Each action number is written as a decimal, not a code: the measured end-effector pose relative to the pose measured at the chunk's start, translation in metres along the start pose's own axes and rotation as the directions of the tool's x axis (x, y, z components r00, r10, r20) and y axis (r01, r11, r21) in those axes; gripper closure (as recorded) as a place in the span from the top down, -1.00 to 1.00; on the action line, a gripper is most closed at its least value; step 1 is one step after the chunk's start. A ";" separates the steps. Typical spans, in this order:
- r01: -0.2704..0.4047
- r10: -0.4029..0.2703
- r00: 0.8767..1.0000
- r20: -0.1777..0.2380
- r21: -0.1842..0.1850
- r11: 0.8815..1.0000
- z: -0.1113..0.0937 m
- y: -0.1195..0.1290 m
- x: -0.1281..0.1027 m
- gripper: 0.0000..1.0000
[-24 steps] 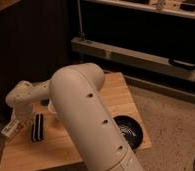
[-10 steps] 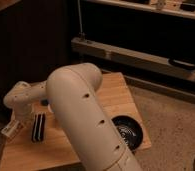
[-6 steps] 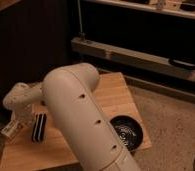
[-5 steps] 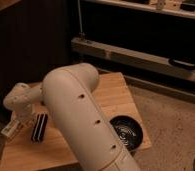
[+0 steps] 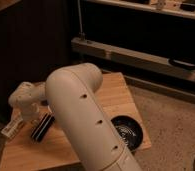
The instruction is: Push the eraser across the table
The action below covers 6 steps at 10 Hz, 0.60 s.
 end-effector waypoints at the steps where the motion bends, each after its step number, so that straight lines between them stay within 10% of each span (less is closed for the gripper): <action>1: -0.014 0.014 1.000 -0.008 -0.007 1.000 -0.003 -0.006 0.003 -1.00; 6: -0.024 0.021 0.998 -0.067 -0.035 0.999 0.005 -0.003 0.021 -1.00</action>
